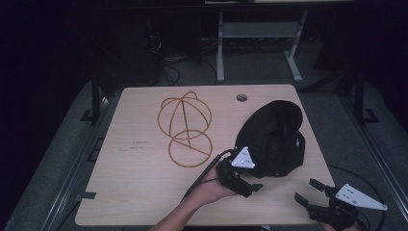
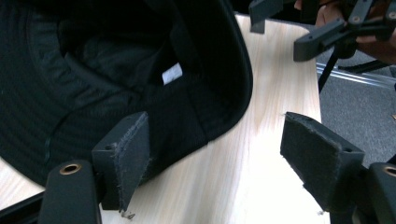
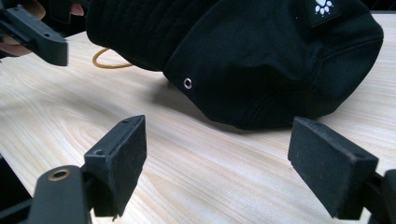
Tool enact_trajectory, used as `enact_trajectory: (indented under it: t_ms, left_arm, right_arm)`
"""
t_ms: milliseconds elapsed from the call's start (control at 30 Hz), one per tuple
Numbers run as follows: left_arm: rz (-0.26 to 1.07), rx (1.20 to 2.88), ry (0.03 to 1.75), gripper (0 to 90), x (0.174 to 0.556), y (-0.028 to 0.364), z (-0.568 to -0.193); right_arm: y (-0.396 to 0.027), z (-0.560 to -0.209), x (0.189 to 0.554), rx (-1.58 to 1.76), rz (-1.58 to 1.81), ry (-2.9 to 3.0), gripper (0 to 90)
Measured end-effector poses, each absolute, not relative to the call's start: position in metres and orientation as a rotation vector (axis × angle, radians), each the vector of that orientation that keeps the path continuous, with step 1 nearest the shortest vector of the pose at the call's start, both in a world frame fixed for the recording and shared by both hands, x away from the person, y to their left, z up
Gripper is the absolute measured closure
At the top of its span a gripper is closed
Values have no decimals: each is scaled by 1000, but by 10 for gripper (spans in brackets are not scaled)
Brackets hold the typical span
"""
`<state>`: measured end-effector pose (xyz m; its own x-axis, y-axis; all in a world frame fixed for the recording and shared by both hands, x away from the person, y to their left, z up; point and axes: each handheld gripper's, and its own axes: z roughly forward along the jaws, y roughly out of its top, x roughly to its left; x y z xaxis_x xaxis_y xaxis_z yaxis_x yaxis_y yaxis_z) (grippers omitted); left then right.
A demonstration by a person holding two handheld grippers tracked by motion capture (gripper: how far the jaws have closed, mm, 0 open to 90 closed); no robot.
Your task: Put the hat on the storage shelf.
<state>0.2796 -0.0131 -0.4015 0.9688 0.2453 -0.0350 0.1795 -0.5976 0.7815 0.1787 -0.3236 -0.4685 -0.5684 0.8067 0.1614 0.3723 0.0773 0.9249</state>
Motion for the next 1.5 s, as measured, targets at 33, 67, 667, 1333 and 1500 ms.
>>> enact_trajectory:
  t_ms: [33, 67, 667, 1333, 1500]
  left_arm:
    - [96, 2230, 291, 240, 280, -15, -401]
    - [97, 2229, 289, 241, 280, -18, -400]
    - [140, 2278, 259, 579, 286, -49, -402]
    - [66, 2104, 320, 848, 280, -9, -374]
    - [27, 2064, 332, 849, 278, 2, -365]
  right_arm:
    - [-324, -468, 178, 1165, 1495, 1968, 189]
    - [-324, -468, 178, 1168, 1496, 1967, 190]
    - [-325, -468, 178, 1164, 1501, 1969, 191]
    - [-325, -470, 184, 1190, 1526, 1952, 190]
    - [-329, -469, 188, 1226, 1595, 1902, 189]
